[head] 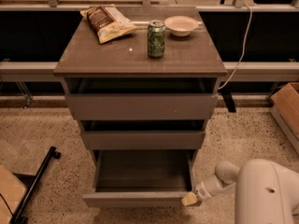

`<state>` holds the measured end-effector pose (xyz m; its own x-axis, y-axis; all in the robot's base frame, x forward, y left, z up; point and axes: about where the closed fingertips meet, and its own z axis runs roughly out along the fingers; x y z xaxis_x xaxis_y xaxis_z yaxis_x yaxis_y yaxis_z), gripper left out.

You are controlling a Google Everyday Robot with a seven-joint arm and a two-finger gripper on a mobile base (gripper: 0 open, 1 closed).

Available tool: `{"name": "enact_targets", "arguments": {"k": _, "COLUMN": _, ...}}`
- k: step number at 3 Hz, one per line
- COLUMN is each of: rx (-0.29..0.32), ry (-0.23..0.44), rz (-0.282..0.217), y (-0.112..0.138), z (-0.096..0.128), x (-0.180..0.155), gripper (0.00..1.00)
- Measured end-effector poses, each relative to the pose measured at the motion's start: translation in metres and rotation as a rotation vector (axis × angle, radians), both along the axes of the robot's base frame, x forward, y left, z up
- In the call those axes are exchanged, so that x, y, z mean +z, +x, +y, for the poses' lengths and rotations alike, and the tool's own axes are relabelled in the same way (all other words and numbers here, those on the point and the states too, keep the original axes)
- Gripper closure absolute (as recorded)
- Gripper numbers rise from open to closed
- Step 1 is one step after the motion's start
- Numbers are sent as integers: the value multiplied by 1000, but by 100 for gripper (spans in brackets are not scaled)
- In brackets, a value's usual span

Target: Open bottom drawer

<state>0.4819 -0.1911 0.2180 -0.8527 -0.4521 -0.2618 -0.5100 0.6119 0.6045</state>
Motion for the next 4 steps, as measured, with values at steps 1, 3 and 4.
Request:
{"name": "enact_targets", "arguments": {"k": 1, "rx": -16, "ry": -50, "rz": 23, "y": -32, "z": -13, "x": 21, "gripper": 98}}
{"name": "enact_targets", "arguments": {"k": 3, "rx": 26, "ry": -33, "rz": -115, "y": -20, "z": 3, "x": 58, "gripper": 53}}
{"name": "enact_targets", "arguments": {"k": 4, "rx": 29, "ry": -30, "rz": -113, "y": -21, "z": 5, "x": 57, "gripper": 30}}
